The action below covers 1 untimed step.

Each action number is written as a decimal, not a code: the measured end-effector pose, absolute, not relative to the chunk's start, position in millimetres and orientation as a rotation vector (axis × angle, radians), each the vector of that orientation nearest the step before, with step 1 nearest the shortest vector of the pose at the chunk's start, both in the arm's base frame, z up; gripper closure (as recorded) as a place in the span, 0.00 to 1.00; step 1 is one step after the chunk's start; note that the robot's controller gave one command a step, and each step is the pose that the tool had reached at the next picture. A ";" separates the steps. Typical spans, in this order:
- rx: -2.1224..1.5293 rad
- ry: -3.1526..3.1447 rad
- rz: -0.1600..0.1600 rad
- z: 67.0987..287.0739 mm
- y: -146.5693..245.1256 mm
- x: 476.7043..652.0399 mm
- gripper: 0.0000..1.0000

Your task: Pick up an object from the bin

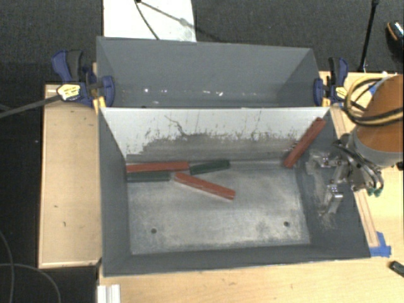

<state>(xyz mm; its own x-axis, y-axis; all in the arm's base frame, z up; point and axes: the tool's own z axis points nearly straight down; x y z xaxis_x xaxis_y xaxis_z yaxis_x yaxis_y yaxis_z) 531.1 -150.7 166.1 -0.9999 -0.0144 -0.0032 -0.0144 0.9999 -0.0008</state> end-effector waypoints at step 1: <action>-0.117 3.134 0.006 140.7 -73.9 564.7 0.00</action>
Offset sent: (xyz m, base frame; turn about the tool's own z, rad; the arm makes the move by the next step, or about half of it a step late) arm 0.0314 0.0708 -0.0248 -0.0513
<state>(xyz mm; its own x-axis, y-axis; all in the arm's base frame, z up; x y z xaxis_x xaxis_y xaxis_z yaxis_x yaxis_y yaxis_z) 564.7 -73.9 140.7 -0.9972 -0.0742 -0.0059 -0.0743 0.9972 0.0037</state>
